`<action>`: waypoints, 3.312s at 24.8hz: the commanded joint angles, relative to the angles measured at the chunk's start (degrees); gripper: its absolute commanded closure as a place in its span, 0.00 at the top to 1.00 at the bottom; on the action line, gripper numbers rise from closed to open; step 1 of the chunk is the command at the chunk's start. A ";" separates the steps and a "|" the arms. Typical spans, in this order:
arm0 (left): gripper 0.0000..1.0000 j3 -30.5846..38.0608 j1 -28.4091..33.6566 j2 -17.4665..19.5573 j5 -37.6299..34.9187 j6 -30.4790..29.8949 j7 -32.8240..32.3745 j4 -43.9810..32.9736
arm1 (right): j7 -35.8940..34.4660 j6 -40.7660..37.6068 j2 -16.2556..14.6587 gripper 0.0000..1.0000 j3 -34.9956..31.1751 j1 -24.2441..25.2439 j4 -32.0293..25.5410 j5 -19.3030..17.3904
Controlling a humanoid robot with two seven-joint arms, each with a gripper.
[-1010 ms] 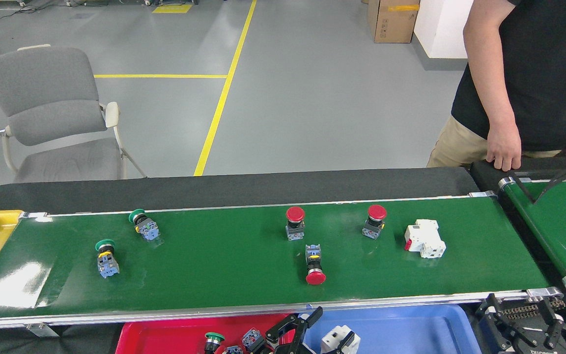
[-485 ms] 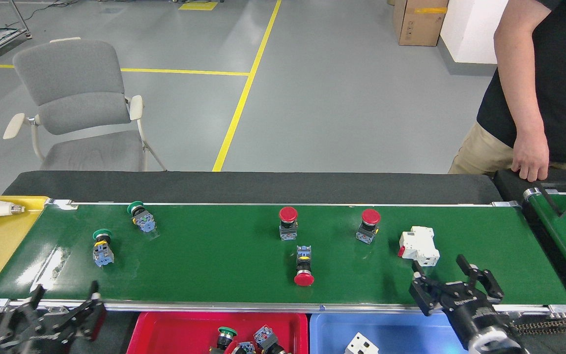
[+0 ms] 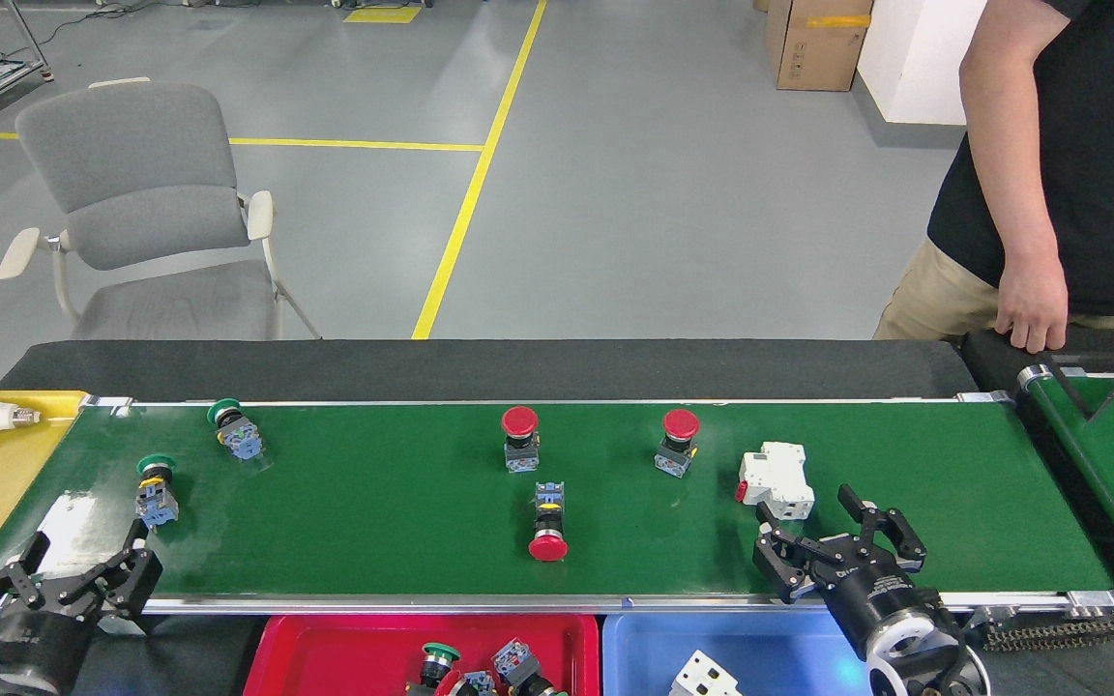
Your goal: Pick switch part from conveyor to tray
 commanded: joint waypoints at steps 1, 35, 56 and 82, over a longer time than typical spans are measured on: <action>1.00 -1.08 -2.69 1.47 0.23 -0.08 0.21 2.65 | 1.15 1.30 0.62 1.00 1.99 -2.87 1.61 0.11; 0.13 -5.47 -8.93 5.69 4.80 4.66 15.95 23.30 | -3.68 -37.37 -0.70 1.00 -23.41 12.60 -8.14 -9.82; 1.00 -18.65 33.79 -15.41 4.63 -7.55 2.85 -41.04 | -5.88 -4.32 5.01 1.00 -20.43 16.12 -13.77 4.24; 1.00 -5.21 23.07 -8.64 -3.02 0.09 2.85 -31.20 | -11.51 -12.32 5.63 1.00 -20.43 18.58 -14.91 3.98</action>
